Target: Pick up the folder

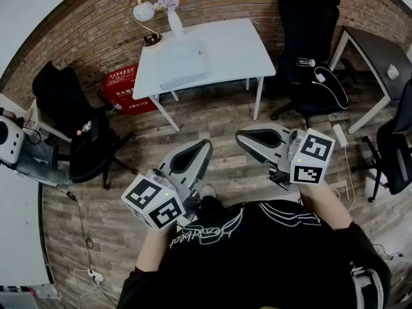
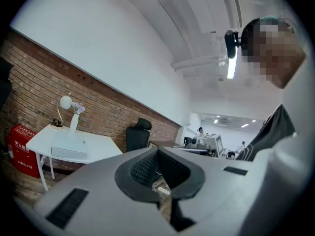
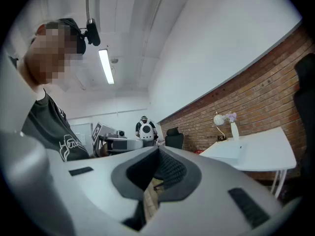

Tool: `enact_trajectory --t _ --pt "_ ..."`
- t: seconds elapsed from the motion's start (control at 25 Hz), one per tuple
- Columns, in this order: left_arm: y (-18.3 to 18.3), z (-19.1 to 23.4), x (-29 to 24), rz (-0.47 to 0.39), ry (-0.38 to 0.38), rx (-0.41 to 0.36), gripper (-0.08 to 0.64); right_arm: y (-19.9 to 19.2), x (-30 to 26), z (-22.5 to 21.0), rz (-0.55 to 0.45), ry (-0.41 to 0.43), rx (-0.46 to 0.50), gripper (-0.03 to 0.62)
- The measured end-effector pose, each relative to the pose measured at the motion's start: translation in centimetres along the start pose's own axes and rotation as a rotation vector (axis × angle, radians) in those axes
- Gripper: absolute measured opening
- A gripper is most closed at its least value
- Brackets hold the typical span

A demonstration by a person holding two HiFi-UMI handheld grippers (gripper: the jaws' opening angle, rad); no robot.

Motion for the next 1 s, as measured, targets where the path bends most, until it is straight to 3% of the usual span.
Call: enact_trajectory --t 0.32,0.52,0.64,1.0 --pt "0.3 -0.5 -0.3 0.004 -0.012 -0.005 0.005 0.4 0.3 0.1 -0.006 -0.001 0.000 -0.003" --pt "0.1 -0.1 -0.4 0.009 -0.002 0.004 0.005 0.6 0.2 -0.4 -0.040 0.051 -0.122 -0.003" --pt "-0.2 1.0 -0.3 -0.009 -0.004 0.026 0.005 0.2 -0.4 -1.1 -0.041 0.048 -0.141 -0.002" --pt "0.3 13.1 -1.3 -0.034 0.073 0.129 0.006 -1.1 -7.5 -8.8 0.020 -0.016 -0.194 -0.002"
Point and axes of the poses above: the fingertips, and each gripper's own axes: x backward along the fingers, z to its left, y out of its top, the point moved 1 cm from there along x, backward along the fingers, and after that the axes turned 12 degrees about -y, right-handed, at the moved point
